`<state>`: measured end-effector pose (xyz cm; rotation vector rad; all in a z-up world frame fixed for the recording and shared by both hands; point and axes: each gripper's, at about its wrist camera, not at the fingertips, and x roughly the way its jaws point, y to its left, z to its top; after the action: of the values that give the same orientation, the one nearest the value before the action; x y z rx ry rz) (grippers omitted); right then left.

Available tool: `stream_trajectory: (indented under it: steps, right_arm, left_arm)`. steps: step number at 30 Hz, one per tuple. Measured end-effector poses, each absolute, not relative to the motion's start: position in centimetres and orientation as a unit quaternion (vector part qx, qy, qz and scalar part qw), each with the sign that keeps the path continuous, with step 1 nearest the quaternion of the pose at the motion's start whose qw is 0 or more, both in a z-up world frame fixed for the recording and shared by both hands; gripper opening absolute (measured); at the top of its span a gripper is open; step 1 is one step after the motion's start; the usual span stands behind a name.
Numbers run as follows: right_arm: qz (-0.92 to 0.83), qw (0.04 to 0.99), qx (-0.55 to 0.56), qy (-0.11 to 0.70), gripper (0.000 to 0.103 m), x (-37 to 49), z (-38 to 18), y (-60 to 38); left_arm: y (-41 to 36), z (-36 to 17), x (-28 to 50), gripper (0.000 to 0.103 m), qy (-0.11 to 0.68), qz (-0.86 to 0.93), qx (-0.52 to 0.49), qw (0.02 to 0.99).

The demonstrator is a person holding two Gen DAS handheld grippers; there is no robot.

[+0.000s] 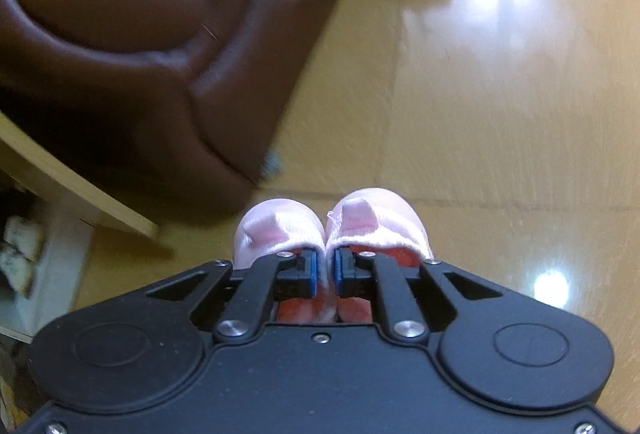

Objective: Organize scattered shoes
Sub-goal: 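Lift and carry the pink shoes with the right tool into the cabinet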

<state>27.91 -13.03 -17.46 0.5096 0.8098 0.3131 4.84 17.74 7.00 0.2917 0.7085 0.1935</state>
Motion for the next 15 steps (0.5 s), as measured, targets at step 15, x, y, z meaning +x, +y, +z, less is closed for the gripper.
stream_trajectory:
  steps: [15]
  right_arm:
    - [0.263,0.925,0.217,0.170,0.009,21.0,5.4,-15.4]
  left_arm:
    - [19.5,13.3,-0.4,0.098,0.217,0.126,0.066,0.966]
